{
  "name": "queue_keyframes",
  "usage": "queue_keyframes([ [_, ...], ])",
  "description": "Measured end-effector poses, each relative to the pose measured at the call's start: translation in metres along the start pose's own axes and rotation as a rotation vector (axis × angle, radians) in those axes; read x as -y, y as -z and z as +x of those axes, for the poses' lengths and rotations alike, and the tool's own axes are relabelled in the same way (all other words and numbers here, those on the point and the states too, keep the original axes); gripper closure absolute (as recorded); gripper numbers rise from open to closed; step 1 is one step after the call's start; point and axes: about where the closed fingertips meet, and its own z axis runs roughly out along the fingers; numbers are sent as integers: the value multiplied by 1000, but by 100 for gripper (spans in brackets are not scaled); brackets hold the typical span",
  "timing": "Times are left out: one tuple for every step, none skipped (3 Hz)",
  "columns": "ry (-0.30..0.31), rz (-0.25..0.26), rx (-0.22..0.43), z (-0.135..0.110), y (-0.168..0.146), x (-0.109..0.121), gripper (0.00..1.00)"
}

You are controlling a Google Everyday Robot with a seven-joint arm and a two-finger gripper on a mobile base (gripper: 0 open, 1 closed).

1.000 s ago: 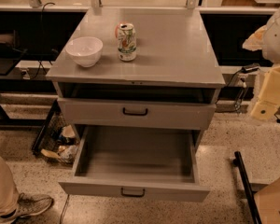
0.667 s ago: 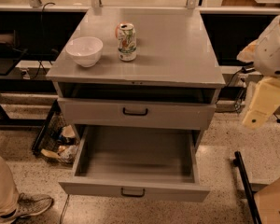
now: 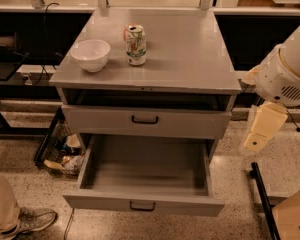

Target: Close middle drawer

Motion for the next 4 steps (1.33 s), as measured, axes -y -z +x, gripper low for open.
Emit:
queue_keyframes([
  [-42,-34,20,10,-16,-13,0],
  [-122,-113,80,26,-64,-43,0],
  [-198,-207,94,40,-135,-76,0],
  [-259,-296,70,48,-207,-101,0],
])
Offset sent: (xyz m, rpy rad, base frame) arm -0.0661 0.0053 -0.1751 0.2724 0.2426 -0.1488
